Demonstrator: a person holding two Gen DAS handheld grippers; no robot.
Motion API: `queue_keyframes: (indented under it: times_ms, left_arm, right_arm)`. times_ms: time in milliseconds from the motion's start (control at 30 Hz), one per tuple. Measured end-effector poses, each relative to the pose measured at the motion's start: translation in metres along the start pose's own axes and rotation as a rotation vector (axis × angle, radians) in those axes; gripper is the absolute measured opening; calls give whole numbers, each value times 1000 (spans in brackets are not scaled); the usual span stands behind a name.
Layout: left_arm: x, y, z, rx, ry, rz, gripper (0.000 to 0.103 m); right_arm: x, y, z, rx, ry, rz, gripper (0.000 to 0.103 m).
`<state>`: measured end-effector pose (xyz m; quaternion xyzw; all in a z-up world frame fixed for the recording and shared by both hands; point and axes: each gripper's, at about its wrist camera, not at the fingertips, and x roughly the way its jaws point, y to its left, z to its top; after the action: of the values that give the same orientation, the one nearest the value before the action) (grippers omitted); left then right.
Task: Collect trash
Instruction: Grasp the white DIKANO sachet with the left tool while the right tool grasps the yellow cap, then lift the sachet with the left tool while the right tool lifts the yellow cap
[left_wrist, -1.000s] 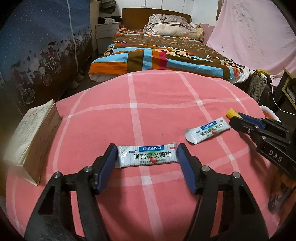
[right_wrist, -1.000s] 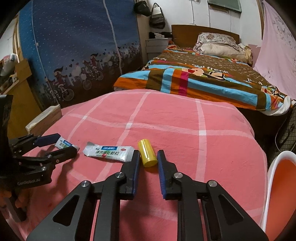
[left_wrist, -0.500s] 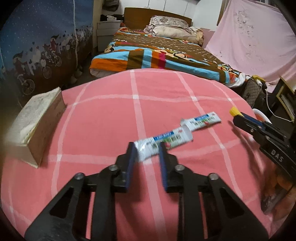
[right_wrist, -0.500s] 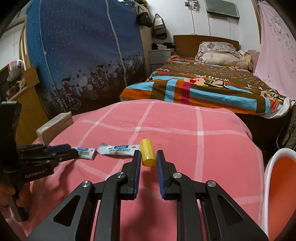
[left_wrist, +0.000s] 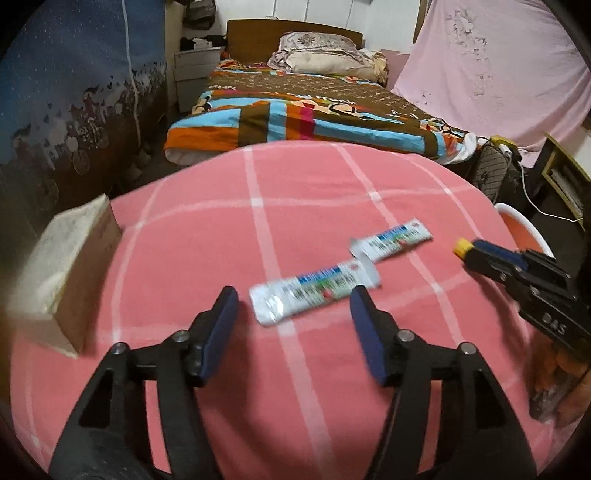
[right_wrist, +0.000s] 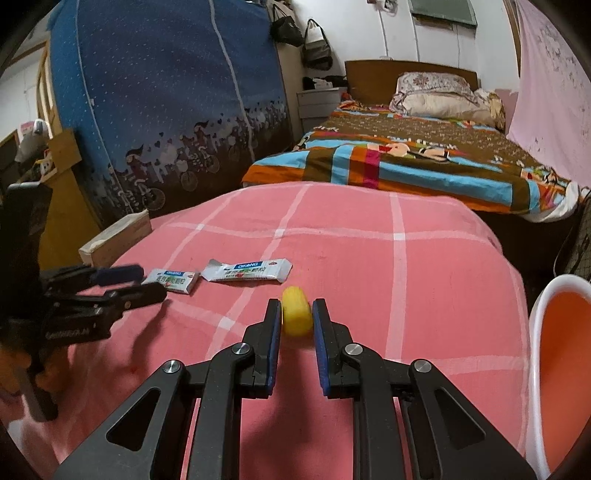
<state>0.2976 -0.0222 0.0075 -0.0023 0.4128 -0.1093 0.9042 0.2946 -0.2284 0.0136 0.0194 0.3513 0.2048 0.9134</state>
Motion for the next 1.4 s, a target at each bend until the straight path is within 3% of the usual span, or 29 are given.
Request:
queue_keyframes:
  times_ms: [233, 367, 600, 733, 900, 1133, 1400]
  left_arm:
    - [15, 1, 9, 47, 22, -78, 50]
    - [12, -13, 3, 148, 37, -112, 46]
    - [7, -33, -3, 256, 50, -103, 13]
    - [6, -41, -4, 267, 58, -93, 4]
    - [0, -39, -7, 191, 50, -95, 1]
    - [-26, -43, -18, 82, -77, -103, 0]
    - [-18, -39, -20, -7, -29, -107, 0]
  right_arm:
    - [3, -9, -2, 53, 17, 38, 15]
    - [2, -9, -3, 52, 18, 39, 15]
    - [1, -8, -2, 49, 16, 37, 15]
    - [0, -7, -2, 49, 12, 37, 15]
    - [-7, -3, -3, 30, -18, 31, 15]
    - [-22, 8, -4, -28, -88, 23, 15]
    - [-14, -6, -3, 42, -48, 22, 16]
